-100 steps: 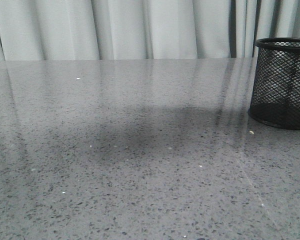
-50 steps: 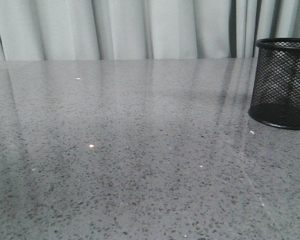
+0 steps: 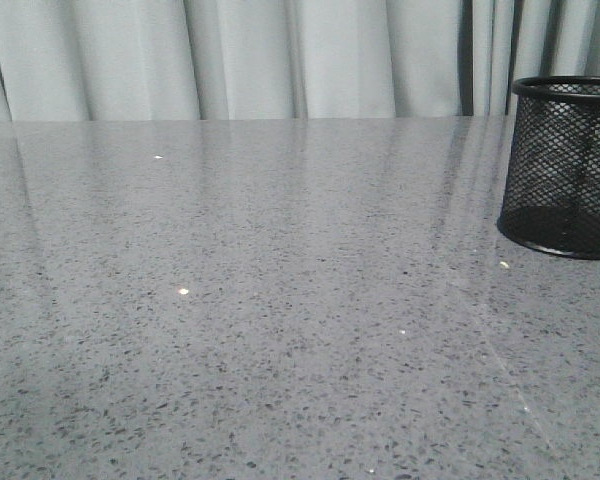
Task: Put scissors into bucket
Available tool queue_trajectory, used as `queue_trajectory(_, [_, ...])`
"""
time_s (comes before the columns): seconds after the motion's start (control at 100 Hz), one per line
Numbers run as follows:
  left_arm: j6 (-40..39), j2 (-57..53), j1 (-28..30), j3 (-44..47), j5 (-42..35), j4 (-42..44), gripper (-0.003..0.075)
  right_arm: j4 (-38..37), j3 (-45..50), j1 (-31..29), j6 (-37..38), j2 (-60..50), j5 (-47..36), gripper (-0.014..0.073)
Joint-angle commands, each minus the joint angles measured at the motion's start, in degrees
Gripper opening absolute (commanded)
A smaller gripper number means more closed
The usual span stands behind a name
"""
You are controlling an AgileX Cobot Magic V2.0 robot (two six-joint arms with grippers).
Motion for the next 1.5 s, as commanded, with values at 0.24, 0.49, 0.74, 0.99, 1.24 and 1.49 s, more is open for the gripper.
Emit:
queue_trajectory(0.24, [-3.57,-3.14,-0.25,3.31,-3.75,2.37,-0.0020,-0.39,6.72,-0.46,0.38,-2.31,1.49,-0.0066])
queue_trajectory(0.49, [-3.57,-3.14,-0.25,5.45,-4.56,3.82,-0.0020,-0.64,10.36,-0.46,0.38,-3.94,1.49,-0.0066])
queue_trajectory(0.74, [-3.57,-3.14,-0.25,7.51,-5.93,3.82,-0.0020,-2.80,10.00,-0.46,-2.29,-3.20,-0.72,-0.0066])
queue_trajectory(0.99, [-3.57,-3.14,-0.25,7.51,-7.82,3.82,-0.0020,-2.94,0.88,-0.46,-1.07,-4.58,1.58,-0.0066])
queue_trajectory(1.24, [-3.57,-3.14,-0.25,7.51,-8.28,3.82,-0.0020,-2.94,3.76,1.00,0.85,-11.66,1.58,-0.0066])
queue_trajectory(1.49, [-3.57,-3.14,-0.25,7.51,-8.61,3.82,-0.0020,-2.94,14.04,1.42,0.96,-18.38,1.58,-0.0066])
